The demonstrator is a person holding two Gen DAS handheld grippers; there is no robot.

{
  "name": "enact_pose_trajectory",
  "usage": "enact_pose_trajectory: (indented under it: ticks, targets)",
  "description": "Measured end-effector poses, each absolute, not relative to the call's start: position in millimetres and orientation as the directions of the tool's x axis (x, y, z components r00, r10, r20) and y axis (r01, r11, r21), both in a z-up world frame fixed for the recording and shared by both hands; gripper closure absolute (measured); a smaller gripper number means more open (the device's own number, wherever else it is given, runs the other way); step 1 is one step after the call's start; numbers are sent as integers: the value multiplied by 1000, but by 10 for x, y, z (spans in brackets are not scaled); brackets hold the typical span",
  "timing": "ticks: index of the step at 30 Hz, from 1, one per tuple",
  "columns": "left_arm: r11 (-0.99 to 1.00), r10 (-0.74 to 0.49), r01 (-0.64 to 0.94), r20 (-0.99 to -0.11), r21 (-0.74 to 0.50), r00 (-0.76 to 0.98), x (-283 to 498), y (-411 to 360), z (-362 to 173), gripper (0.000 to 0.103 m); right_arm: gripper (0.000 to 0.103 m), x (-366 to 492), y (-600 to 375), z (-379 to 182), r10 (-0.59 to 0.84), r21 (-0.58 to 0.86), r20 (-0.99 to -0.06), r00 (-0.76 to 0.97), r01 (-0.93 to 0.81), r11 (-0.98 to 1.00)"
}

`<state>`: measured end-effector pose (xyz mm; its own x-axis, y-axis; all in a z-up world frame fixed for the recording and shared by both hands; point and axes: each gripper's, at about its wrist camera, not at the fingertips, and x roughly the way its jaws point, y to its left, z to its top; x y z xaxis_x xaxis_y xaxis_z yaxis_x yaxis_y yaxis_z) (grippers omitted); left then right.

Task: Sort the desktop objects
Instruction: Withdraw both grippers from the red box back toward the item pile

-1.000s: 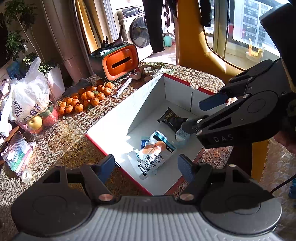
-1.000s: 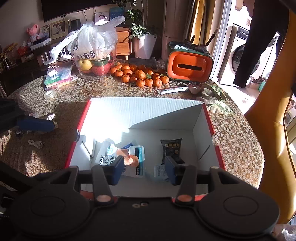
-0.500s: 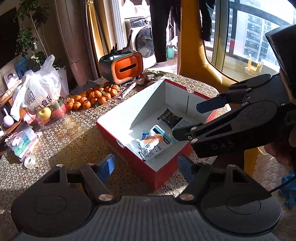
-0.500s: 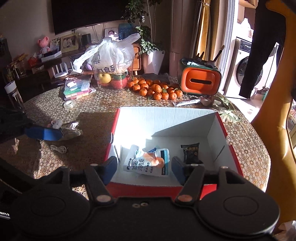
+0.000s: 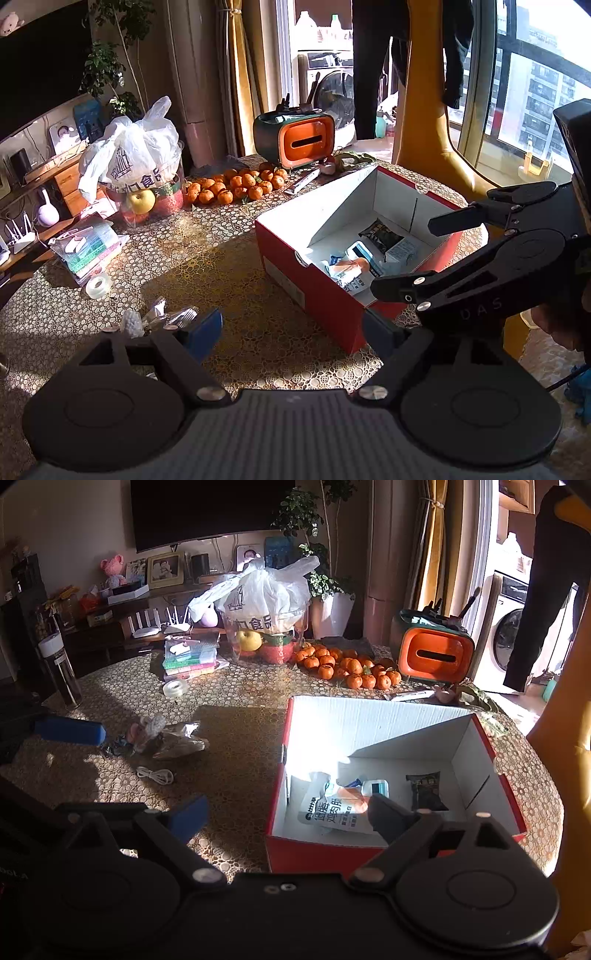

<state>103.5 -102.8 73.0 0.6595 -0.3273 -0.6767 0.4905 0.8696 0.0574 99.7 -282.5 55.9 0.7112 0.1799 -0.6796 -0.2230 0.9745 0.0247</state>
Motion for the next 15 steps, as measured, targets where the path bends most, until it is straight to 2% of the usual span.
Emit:
enact_pose_trajectory:
  ticks: [6,8,11,15]
  targets:
    - [892,-281,443,-660,87,697,975,-769,701,19,5,988,-2703,529,188,37,-672,716,-221,974]
    - [902,-271,423,-653,83,707,965,-663,682,16,5,995,-2654,507,193,40,-674,714,-225,973]
    - [915,-255,397,-651,77,715,975,-528,655,3,5,1009,-2551,452,199,39,-678,707,-236,971]
    - [934,-235,354,-650,56,723,1003,-331,610,2,5,995,-2388,375,197,12,-682,705,-258,966]
